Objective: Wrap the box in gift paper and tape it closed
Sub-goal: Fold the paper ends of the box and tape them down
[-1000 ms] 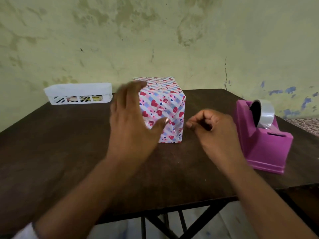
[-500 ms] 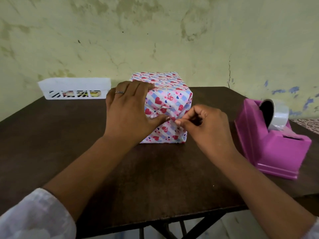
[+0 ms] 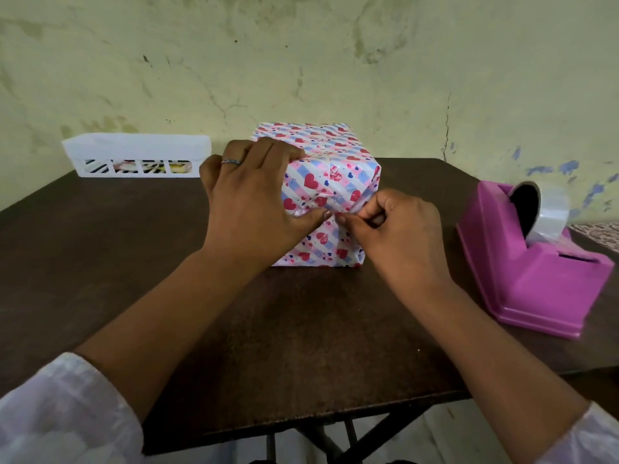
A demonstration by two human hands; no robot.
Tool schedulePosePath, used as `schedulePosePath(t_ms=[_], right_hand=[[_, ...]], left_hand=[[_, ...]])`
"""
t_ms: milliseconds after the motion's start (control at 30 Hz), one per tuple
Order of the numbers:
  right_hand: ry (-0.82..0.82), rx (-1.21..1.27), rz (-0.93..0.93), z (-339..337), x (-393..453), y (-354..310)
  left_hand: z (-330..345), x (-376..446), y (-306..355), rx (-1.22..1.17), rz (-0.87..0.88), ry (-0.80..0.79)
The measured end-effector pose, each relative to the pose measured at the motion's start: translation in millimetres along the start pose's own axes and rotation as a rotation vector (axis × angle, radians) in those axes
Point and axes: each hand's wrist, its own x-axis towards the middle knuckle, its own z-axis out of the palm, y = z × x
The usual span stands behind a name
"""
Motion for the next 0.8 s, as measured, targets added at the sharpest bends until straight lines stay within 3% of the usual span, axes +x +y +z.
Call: schedulePosePath(t_ms=[133,367,500,567,667,733,800], right_hand=[[-0.082,-0.308,0.147,-12.0,6.2,3.3],[-0.173,-0.14,0.179,-17.8,11.1,10.4],[-0.209,-0.242,0.2,-30.1,8.1,32.5],[-0.192,-0.105,0.248,-32.5,5.9,39.7],[-0.162,0.324,0.345,-29.2,5.5,29.0],[-0.162,0.47,0.352,-23.7,10.0,18.7],[-0.169,0.552,0.372,-18.4,15.5,6.0]], left_hand=[[-1.5,0.3,-0.7,-0.014,-0.004,-0.022],[-1.9,0.8,-4.8,-0.06,-0.027,-0.07],[-6.5,-1.1,-5.7,-0.197,-0.069,-0.052],[-11.7,-3.5,-6.7,-0.445,-0.183,0.054],[-15.5,-5.6,-10.0,-0.769,-0.481,0.141],[-13.2,-5.4,-10.6,-0.993,-0.756,0.012],[-12.4,-7.2,-8.5,-1.091,-0.921,-0.163]])
